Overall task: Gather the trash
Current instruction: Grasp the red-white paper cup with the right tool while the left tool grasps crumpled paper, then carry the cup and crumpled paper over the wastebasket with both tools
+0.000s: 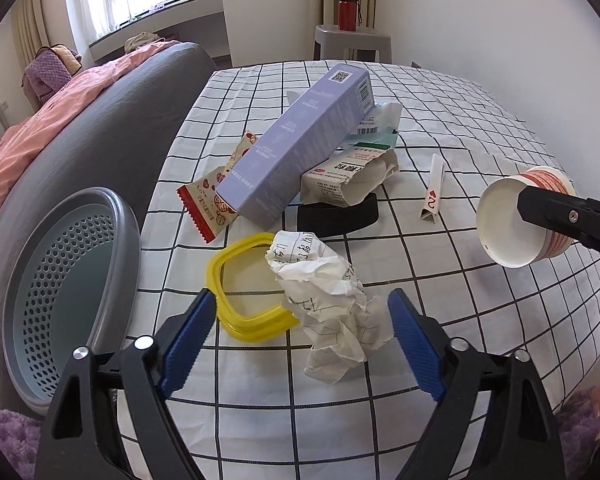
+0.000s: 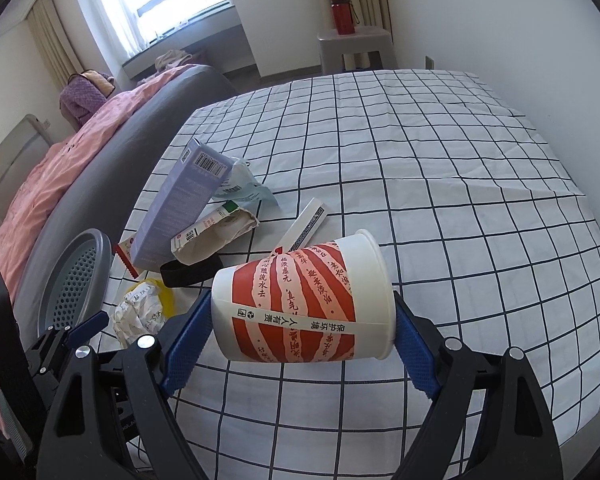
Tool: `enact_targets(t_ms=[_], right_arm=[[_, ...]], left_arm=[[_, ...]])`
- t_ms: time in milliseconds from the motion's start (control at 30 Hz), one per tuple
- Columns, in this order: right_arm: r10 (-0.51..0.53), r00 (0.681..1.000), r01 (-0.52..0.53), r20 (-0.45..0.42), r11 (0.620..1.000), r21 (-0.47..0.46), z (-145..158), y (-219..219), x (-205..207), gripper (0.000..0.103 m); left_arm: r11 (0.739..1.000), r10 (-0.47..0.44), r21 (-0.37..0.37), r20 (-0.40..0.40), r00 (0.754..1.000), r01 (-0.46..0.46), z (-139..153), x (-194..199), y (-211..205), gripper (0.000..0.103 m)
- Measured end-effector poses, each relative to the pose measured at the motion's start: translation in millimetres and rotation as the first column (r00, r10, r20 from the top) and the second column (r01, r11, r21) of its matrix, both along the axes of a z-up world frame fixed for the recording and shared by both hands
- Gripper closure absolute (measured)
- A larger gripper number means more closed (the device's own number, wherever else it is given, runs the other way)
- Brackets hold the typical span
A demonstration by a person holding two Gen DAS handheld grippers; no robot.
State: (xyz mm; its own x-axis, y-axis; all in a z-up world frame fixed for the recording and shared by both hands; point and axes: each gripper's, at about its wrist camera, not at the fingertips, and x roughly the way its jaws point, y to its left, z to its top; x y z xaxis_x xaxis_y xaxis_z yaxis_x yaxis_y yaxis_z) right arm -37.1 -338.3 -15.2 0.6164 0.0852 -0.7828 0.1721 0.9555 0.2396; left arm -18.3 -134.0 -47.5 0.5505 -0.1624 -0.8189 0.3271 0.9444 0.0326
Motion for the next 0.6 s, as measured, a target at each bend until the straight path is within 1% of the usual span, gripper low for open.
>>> enact_targets(t_ms=[33, 67, 100, 133, 233, 467, 533, 600], right_arm=[[0.001, 1.000, -0.001, 0.000, 1.000, -0.001, 0, 0, 0, 0.021], [0.003, 1.000, -0.003, -0.001, 1.000, -0.003, -1, 1, 0, 0.021], [0.005, 1.000, -0.005, -0.002, 1.000, -0.004, -1, 2, 0, 0.021], [0.008, 1.000, -0.008, -0.003, 1.000, -0.005, -1, 3, 0, 0.021], [0.012, 1.000, -0.012, 0.001, 1.000, -0.010, -1, 5, -1, 0.021], [0.022, 1.000, -0.022, 0.002, 1.000, -0.018, 2, 15, 1, 0.021], [0.029, 1.000, -0.029, 0.007, 0.999, -0.023, 7, 21, 2, 0.021], [0.042, 0.999, -0.042, 0.016, 0.999, -0.033, 13, 31, 5, 0.021]], left_arm=[[1.000, -0.009, -0.005, -0.008, 1.000, 0.009, 0, 1, -1, 0.045], [1.000, -0.017, -0.010, -0.018, 1.000, 0.017, -1, 1, -1, 0.051], [1.000, -0.024, -0.017, -0.025, 0.999, 0.024, -1, 0, -1, 0.060], [0.999, -0.030, -0.023, -0.026, 0.999, 0.029, -1, 0, 0, 0.063], [0.999, -0.040, -0.032, -0.015, 0.999, 0.039, 3, -5, 2, 0.067], [0.996, -0.034, -0.087, 0.018, 0.999, 0.036, 32, -9, 23, 0.067], [0.996, -0.024, -0.091, 0.038, 0.999, 0.027, 42, -7, 34, 0.067], [0.997, -0.011, -0.078, 0.063, 0.998, 0.016, 51, -4, 47, 0.067]])
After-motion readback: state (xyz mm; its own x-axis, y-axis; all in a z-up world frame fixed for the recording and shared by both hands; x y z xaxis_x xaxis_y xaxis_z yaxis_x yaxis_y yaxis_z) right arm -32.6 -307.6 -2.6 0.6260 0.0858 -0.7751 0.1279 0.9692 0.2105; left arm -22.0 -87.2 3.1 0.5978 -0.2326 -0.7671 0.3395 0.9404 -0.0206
